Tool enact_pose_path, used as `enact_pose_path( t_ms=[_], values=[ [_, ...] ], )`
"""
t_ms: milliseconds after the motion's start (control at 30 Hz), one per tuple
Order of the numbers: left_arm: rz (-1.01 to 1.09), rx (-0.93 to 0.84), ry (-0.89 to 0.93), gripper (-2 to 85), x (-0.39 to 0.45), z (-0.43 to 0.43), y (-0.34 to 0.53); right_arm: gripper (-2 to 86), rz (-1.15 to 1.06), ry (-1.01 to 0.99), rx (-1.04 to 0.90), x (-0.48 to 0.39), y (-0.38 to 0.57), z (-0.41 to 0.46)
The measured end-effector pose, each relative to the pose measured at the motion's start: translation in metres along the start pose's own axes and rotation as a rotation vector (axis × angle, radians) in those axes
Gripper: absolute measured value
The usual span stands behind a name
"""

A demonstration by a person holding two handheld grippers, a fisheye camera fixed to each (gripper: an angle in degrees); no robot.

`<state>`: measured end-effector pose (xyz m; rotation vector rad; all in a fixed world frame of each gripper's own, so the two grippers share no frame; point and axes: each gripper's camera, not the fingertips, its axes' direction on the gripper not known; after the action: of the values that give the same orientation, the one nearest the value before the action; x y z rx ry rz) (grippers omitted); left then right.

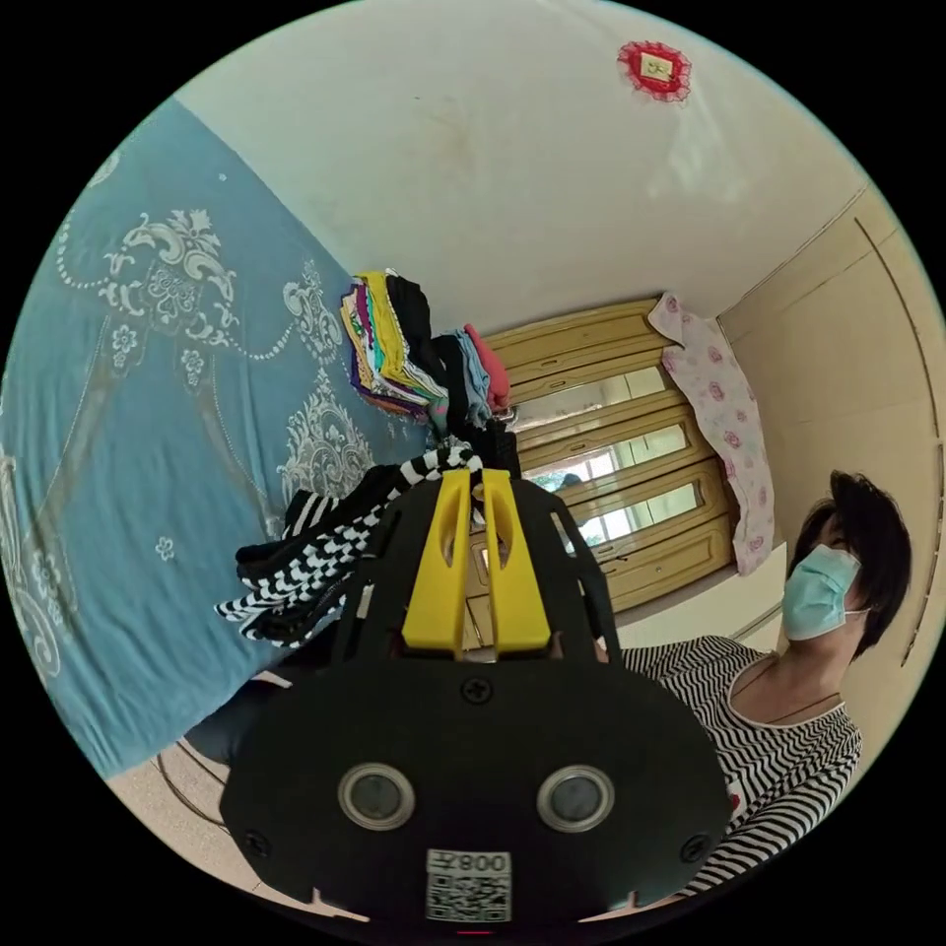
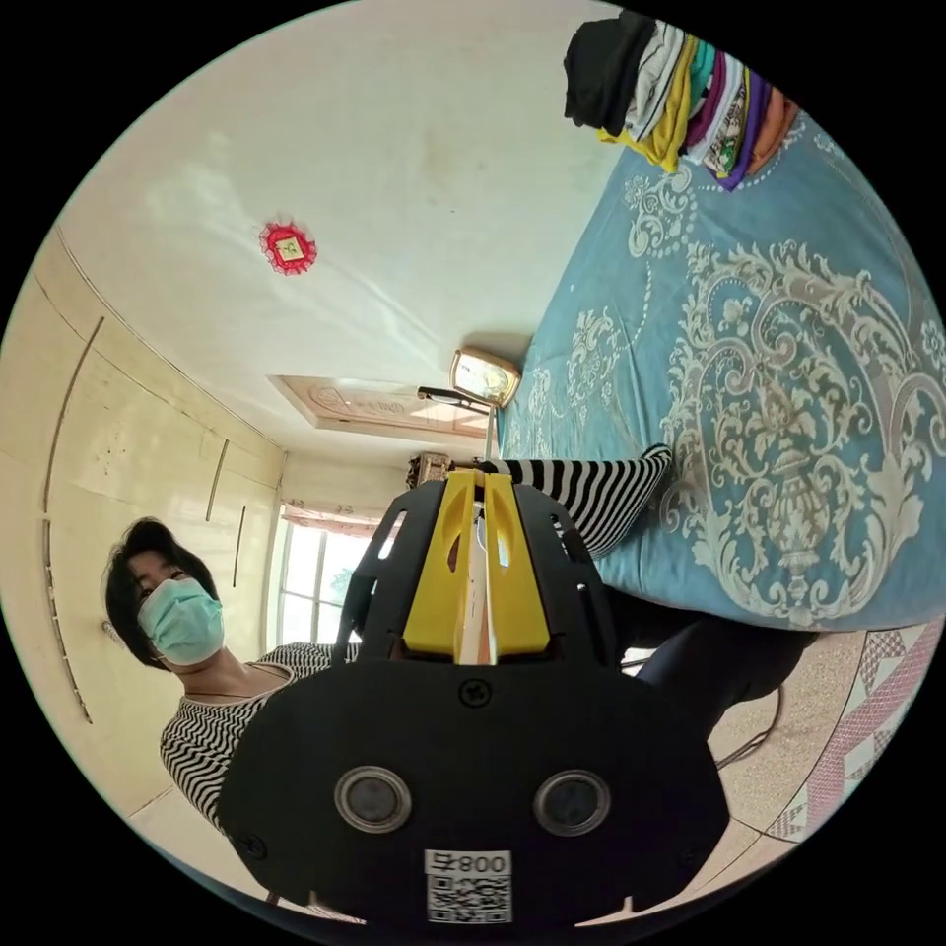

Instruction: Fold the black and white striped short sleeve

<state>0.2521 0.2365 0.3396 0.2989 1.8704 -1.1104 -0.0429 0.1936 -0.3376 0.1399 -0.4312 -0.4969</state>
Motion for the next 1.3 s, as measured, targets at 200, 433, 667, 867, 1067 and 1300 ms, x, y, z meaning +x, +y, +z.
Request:
enact_pose_path(
  t_ms=[200, 433, 667, 867, 1067, 1300],
  values=[
    [0.139, -0.070, 0.067, 2.3, 0.015, 0.144, -0.092, 1.2, -0.152, 0.131, 0.104, -0.080, -0.084, -0.088],
    [0.236, -0.199, 0.119, 2.3, 0.007, 0.324, -0.122, 1.1, -0.236, 0.412, 0.230, -0.163, -0.126, -0.189],
    [0.074, -0.567, -0.113, 2.4, -0.111, 0.520, -0.047, 1.1, 0.114, 0.841, 0.232, -0.076, -0.108, -0.234],
    [-0.068, -0.704, -0.121, 2.4, -0.177, 0.598, 0.004, 1.0, 0.386, 1.097, 0.076, 0.010, -0.088, -0.220],
    [-0.035, -0.737, -0.105, 2.4, -0.191, 0.648, 0.009, 1.0, 0.385, 1.129, 0.118, 0.006, -0.097, -0.221],
    [-0.043, -0.791, -0.126, 2.4, -0.214, 0.694, 0.024, 0.8, 0.382, 1.215, 0.086, 0.003, -0.104, -0.218]
  ],
)
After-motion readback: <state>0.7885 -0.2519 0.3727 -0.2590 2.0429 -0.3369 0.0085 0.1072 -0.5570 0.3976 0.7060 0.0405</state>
